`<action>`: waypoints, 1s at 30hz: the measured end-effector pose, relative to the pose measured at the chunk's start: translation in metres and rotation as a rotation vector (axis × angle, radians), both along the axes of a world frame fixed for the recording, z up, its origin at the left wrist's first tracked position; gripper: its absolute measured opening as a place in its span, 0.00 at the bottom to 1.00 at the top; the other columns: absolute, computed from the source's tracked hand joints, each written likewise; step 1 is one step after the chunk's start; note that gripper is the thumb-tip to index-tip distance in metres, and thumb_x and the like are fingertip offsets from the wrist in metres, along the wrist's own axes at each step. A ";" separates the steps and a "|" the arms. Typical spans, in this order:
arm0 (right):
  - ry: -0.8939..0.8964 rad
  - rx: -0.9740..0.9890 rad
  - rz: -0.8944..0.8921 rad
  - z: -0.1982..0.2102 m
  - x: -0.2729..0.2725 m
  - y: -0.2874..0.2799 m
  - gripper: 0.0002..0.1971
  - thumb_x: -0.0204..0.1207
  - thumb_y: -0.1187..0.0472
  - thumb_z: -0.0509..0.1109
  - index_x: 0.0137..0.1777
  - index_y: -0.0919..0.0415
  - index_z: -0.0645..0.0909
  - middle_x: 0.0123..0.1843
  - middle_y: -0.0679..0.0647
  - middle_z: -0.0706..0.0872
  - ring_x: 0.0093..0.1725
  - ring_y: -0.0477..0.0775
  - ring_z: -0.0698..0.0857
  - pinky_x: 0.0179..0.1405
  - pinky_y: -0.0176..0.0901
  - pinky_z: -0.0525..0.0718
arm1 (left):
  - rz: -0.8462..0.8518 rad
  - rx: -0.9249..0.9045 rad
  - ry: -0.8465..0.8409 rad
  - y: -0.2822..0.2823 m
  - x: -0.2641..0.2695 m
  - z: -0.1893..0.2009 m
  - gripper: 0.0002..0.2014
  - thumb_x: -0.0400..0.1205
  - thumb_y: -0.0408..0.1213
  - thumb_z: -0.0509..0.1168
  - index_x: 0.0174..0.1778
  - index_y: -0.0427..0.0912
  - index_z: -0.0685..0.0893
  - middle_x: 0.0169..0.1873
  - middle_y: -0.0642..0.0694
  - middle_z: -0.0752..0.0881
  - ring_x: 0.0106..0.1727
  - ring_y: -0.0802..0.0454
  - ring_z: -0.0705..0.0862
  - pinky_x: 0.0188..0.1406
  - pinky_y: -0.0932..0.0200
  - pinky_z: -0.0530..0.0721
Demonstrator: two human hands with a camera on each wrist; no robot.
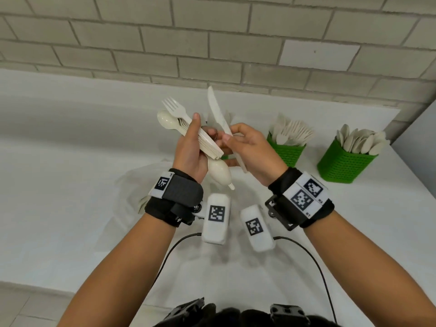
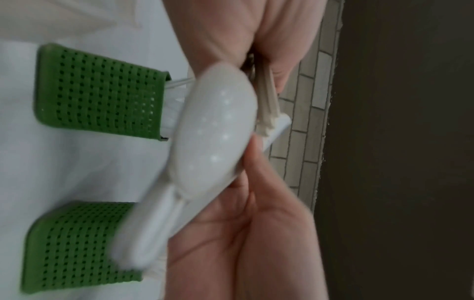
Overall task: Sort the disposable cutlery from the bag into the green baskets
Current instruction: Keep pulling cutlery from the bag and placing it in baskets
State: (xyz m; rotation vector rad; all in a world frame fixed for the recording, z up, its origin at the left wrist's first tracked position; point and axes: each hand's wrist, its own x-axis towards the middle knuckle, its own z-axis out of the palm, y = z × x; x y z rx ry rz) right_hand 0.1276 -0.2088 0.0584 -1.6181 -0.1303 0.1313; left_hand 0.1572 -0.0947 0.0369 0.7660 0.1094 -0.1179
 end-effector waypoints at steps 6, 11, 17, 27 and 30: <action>0.119 0.070 -0.012 -0.005 -0.002 -0.004 0.04 0.81 0.65 0.64 0.44 0.58 0.76 0.36 0.52 0.77 0.26 0.44 0.70 0.16 0.30 0.61 | 0.009 -0.262 0.034 0.028 0.001 0.009 0.16 0.87 0.42 0.54 0.33 0.44 0.66 0.12 0.51 0.66 0.13 0.58 0.72 0.21 0.69 0.76; 0.225 0.058 0.274 -0.015 -0.014 0.016 0.05 0.76 0.67 0.67 0.47 0.60 0.83 0.28 0.47 0.81 0.23 0.41 0.72 0.15 0.28 0.61 | -0.018 -0.232 -0.011 0.038 0.005 0.007 0.13 0.85 0.46 0.56 0.37 0.45 0.70 0.12 0.52 0.66 0.16 0.59 0.72 0.25 0.69 0.79; 0.286 0.131 0.236 -0.018 -0.011 0.018 0.11 0.73 0.77 0.66 0.52 0.65 0.80 0.25 0.49 0.76 0.19 0.39 0.70 0.14 0.27 0.61 | 0.021 -0.245 0.001 0.039 0.006 0.010 0.08 0.83 0.34 0.62 0.37 0.43 0.73 0.18 0.49 0.75 0.21 0.57 0.79 0.29 0.62 0.85; 0.348 0.313 0.269 -0.022 -0.016 0.023 0.14 0.77 0.78 0.59 0.52 0.59 0.75 0.23 0.49 0.76 0.17 0.39 0.67 0.12 0.25 0.61 | 0.175 -0.179 -0.095 0.027 0.002 0.015 0.04 0.83 0.30 0.60 0.52 0.40 0.76 0.45 0.45 0.85 0.45 0.52 0.88 0.38 0.60 0.87; 0.318 0.280 0.262 -0.022 -0.018 0.020 0.14 0.78 0.77 0.58 0.50 0.56 0.73 0.19 0.44 0.76 0.16 0.38 0.67 0.13 0.26 0.58 | 0.163 -0.166 -0.125 0.022 0.001 0.016 0.07 0.84 0.32 0.58 0.56 0.39 0.77 0.52 0.41 0.86 0.50 0.52 0.88 0.44 0.58 0.88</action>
